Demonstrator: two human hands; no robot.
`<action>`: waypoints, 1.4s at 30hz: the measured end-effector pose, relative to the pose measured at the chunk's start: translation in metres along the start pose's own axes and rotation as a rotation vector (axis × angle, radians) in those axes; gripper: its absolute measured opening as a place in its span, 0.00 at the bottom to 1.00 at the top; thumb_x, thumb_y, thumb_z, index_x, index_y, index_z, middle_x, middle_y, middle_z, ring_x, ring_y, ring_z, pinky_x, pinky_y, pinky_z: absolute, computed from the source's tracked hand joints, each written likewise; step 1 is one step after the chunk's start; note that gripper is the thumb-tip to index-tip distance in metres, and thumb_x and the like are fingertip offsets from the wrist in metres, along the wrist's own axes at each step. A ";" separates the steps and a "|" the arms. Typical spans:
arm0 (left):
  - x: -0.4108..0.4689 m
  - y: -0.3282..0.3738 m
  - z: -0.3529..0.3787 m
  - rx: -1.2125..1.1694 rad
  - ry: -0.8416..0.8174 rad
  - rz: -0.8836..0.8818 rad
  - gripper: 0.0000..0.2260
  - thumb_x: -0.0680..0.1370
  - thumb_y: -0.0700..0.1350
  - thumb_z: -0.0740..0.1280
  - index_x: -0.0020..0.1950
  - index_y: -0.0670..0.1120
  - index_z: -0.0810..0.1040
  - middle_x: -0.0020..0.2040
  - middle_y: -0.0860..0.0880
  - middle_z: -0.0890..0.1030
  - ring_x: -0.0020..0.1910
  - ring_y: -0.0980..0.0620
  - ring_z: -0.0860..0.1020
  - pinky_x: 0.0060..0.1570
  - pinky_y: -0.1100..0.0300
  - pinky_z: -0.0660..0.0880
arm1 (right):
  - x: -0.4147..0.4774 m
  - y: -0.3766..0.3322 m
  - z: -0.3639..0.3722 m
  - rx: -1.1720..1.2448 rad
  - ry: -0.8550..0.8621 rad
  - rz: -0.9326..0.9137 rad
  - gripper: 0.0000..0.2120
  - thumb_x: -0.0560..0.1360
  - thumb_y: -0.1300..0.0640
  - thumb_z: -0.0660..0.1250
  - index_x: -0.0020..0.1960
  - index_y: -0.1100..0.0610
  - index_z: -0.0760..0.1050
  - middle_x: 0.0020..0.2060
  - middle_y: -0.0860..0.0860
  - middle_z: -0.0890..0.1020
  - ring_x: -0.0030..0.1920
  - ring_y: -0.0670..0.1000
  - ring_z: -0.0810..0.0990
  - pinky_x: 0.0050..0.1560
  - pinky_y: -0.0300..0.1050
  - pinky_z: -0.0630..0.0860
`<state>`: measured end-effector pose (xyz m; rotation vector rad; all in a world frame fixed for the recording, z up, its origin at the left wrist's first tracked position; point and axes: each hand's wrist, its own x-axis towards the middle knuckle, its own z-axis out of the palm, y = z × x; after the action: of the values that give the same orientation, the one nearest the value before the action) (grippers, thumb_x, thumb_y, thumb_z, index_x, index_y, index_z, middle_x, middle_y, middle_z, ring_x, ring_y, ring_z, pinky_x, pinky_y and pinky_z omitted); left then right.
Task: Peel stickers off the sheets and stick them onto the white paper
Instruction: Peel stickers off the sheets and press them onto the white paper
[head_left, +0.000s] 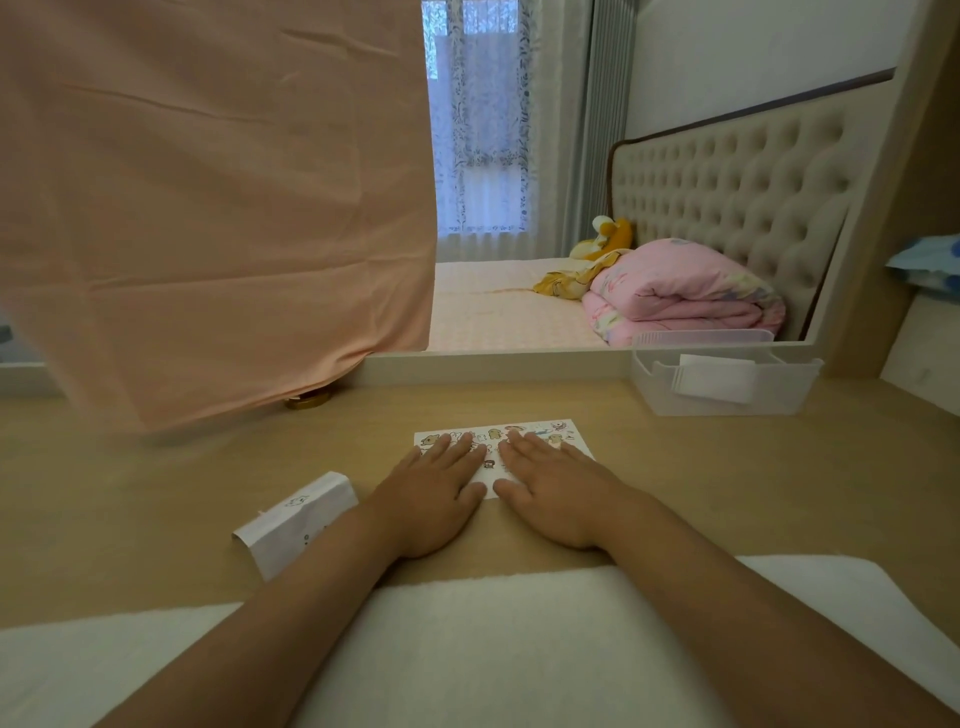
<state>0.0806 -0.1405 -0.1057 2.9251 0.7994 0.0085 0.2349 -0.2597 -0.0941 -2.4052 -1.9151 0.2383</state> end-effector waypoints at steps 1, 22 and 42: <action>0.000 0.000 0.000 -0.021 0.007 0.003 0.24 0.86 0.55 0.47 0.82 0.58 0.46 0.83 0.54 0.45 0.81 0.53 0.43 0.78 0.52 0.41 | 0.001 0.002 0.001 0.006 0.004 0.013 0.32 0.84 0.39 0.45 0.83 0.50 0.41 0.81 0.45 0.41 0.80 0.43 0.40 0.80 0.50 0.41; 0.020 0.000 -0.002 -0.046 0.089 -0.044 0.25 0.85 0.53 0.50 0.82 0.49 0.53 0.83 0.50 0.52 0.81 0.51 0.48 0.79 0.49 0.47 | 0.002 -0.006 -0.009 -0.032 0.213 -0.019 0.31 0.80 0.40 0.58 0.78 0.54 0.61 0.75 0.52 0.64 0.76 0.52 0.60 0.76 0.48 0.54; 0.028 -0.001 -0.021 -0.165 0.089 -0.088 0.27 0.80 0.62 0.62 0.77 0.55 0.66 0.81 0.54 0.58 0.78 0.50 0.57 0.76 0.49 0.55 | 0.010 0.020 -0.008 0.018 0.120 0.229 0.32 0.84 0.38 0.46 0.82 0.52 0.49 0.82 0.52 0.47 0.81 0.52 0.45 0.79 0.59 0.46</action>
<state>0.1038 -0.1234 -0.0854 2.7486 0.8944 0.1893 0.2572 -0.2537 -0.0901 -2.5618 -1.5829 0.1177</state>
